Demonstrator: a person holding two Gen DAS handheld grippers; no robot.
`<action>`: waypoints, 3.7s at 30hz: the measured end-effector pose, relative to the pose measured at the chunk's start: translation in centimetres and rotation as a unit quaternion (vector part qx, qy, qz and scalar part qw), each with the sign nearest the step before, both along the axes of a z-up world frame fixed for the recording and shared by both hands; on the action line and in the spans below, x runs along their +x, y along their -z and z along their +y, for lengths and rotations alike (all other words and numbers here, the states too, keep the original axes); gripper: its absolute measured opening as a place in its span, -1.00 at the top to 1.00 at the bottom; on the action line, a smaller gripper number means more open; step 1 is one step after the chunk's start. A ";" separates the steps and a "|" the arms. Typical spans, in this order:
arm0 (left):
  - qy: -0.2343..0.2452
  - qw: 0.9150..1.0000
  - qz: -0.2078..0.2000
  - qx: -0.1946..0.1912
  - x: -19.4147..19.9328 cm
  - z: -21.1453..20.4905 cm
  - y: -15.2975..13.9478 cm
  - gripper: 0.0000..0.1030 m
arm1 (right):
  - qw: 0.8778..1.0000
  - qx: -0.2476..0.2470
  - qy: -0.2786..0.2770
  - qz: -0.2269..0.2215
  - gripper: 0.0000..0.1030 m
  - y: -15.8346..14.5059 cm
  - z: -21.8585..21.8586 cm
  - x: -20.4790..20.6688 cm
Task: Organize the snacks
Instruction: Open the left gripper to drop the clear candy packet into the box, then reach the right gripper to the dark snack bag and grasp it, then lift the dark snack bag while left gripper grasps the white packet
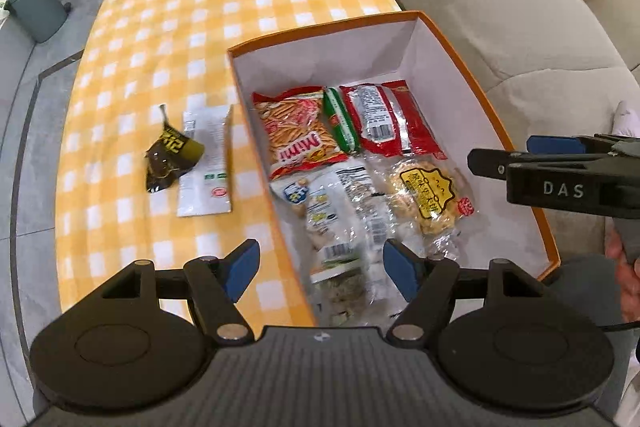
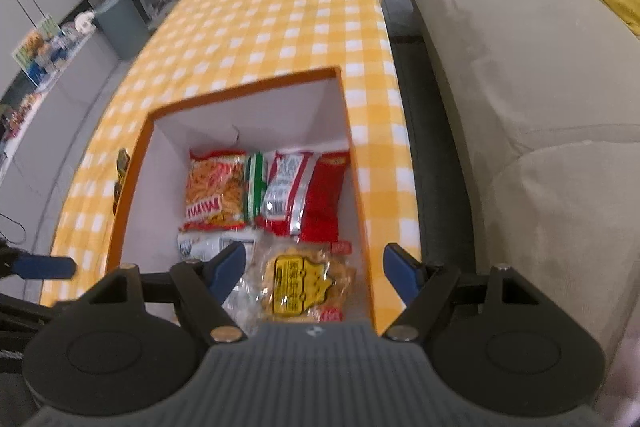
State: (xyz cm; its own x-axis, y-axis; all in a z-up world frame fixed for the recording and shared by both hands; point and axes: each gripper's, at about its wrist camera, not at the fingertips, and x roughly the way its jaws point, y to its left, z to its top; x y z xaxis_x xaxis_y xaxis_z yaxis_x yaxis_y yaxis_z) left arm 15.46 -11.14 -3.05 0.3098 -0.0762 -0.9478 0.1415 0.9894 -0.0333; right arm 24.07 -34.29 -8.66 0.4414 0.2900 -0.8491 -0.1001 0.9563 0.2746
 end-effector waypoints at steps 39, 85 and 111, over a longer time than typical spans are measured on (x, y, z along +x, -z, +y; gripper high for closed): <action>-0.166 0.974 -0.101 -0.120 0.7 25.5 10.7 -0.62 | 0.992 0.053 -0.087 -0.067 -0.32 -1.1 22.5 -0.6; -0.197 0.973 -0.046 -0.113 2.8 27.5 14.2 -0.65 | 0.979 -0.105 -0.173 0.003 0.14 8.2 35.0 10.0; -0.186 0.973 -0.054 -0.126 2.2 27.0 14.0 -0.69 | 0.991 0.010 -0.135 -0.021 0.32 4.9 29.5 6.7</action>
